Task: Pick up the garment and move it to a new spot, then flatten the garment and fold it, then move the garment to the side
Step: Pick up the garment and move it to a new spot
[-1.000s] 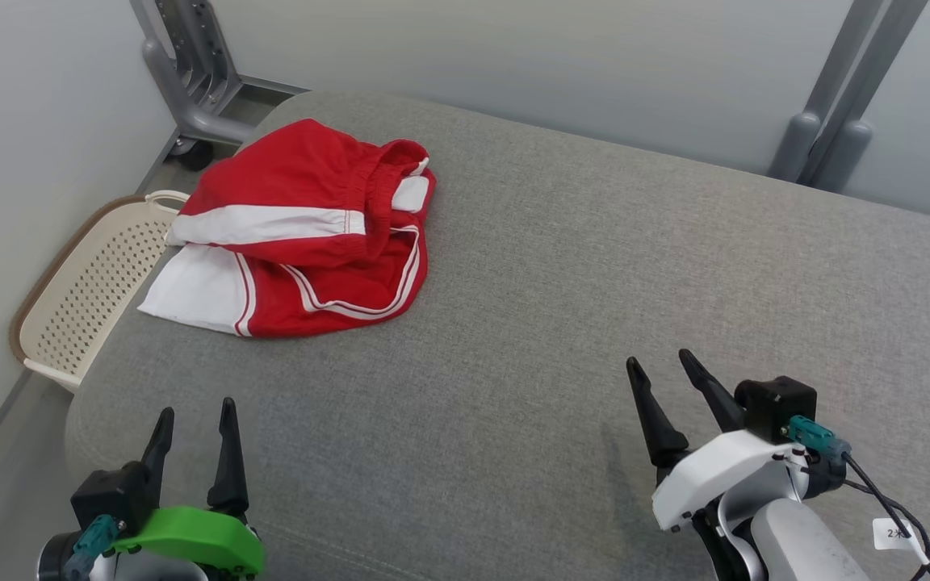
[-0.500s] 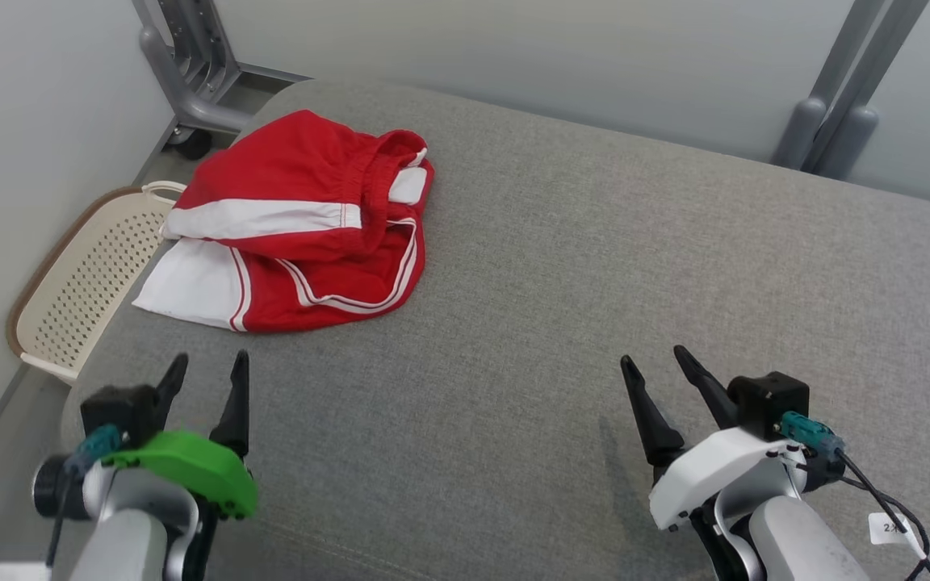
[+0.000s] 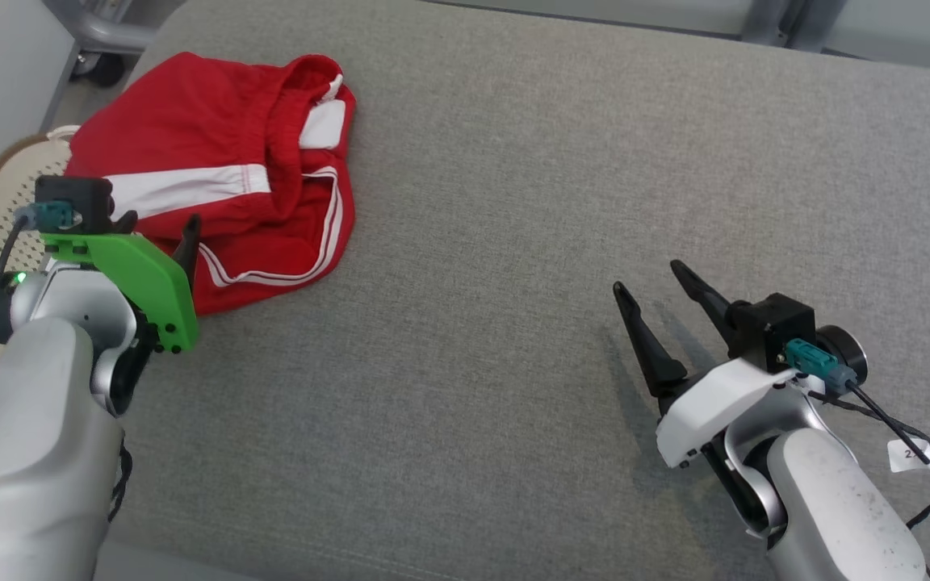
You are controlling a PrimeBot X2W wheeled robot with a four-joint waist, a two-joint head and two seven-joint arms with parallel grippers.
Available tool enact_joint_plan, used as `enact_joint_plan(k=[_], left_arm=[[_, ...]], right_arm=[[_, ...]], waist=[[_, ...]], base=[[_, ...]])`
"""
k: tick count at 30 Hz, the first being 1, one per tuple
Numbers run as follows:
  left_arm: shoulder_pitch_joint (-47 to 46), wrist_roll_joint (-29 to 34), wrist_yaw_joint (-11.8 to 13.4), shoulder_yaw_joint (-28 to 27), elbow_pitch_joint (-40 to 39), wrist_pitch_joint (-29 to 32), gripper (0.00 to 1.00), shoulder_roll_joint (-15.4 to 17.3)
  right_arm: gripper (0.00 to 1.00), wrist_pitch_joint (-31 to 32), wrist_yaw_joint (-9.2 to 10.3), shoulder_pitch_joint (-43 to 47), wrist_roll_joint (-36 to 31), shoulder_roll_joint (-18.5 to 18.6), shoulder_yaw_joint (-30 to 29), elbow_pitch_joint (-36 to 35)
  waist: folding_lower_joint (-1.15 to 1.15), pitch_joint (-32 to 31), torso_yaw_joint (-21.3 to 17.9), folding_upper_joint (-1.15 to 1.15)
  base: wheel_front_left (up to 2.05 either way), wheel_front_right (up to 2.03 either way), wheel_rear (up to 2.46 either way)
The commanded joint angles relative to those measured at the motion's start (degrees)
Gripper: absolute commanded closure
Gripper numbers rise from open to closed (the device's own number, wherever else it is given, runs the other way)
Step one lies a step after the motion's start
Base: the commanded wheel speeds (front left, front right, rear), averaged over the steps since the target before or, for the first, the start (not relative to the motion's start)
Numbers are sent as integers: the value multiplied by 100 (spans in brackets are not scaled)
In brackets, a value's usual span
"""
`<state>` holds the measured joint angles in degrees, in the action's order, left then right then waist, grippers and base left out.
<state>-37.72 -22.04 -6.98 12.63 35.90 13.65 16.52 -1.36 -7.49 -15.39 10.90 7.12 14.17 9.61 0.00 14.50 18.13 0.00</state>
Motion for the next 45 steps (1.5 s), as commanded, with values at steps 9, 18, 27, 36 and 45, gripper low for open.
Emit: enact_joint_plan(k=[9, 18, 27, 36, 45], left_arm=[[-896, 441, 312, 260, 559, 626, 0, 320], [-1093, 385, 447, 222, 846, 266, 100, 256], [-1057, 356, 697, 122, 720, -240, 100, 308], [-1147, 367, 712, 144, 67, -403, 100, 400], [-1375, 438, 571, 503, -886, -164, 100, 153]], right_arm=[[0, 133, 0, -204, -30, 169, -29, -343], [0, 74, 0, -297, -37, 109, -2, -269], [0, -52, 0, -200, 42, 16, 34, 18], [0, -248, 0, -6, 157, -141, 19, 308], [0, -452, 0, 198, 271, -316, 17, 609]], waist=[[0, 1150, -561, 0], [0, 1190, -588, 0], [0, 736, -584, 0], [0, 83, -657, 0], [0, -566, -1166, 0]], base=[[0, 0, 0], [0, 0, 0], [0, 0, 0], [0, 0, 0], [0, 0, 0]])
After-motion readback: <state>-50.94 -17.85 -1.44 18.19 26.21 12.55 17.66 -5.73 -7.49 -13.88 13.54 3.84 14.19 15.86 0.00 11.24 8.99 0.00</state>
